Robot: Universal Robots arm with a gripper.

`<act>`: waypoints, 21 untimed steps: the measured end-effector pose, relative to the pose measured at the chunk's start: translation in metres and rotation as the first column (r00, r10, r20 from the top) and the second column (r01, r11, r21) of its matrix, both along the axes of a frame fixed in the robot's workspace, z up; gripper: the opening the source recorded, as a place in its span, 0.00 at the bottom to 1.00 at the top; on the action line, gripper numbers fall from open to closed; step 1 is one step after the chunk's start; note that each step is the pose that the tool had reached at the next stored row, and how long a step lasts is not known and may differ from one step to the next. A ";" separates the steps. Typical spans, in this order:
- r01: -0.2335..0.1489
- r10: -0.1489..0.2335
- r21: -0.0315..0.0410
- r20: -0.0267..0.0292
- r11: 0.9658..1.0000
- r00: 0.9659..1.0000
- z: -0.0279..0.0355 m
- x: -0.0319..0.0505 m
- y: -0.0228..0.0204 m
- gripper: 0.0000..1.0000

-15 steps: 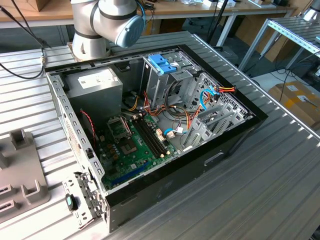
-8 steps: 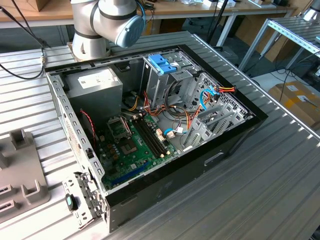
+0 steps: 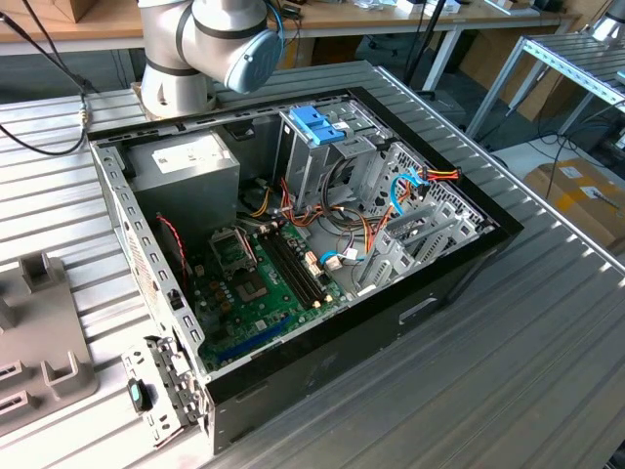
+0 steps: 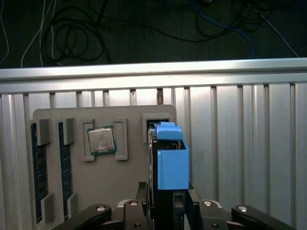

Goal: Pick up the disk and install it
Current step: 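Pick up the disk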

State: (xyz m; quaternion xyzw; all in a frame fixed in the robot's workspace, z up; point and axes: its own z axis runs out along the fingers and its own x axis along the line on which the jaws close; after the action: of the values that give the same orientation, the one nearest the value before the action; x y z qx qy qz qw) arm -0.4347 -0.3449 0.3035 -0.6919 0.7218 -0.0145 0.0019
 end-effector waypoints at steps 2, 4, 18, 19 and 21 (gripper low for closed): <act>0.000 0.000 0.000 0.000 1.000 1.000 0.0000 0.0000 0.0000 0.43; 0.000 0.000 0.000 0.000 1.000 1.000 -0.0001 0.0000 0.0000 0.43; 0.000 0.000 0.000 0.000 1.000 1.000 0.0007 0.0000 0.0000 0.43; 0.000 0.000 0.000 0.000 1.000 1.000 0.0008 0.0000 0.0000 0.43; 0.000 0.000 0.000 0.000 1.000 1.000 0.0010 0.0000 0.0000 0.43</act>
State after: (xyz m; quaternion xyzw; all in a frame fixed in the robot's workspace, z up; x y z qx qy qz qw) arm -0.4347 -0.3449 0.3044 -0.6919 0.7219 -0.0145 0.0019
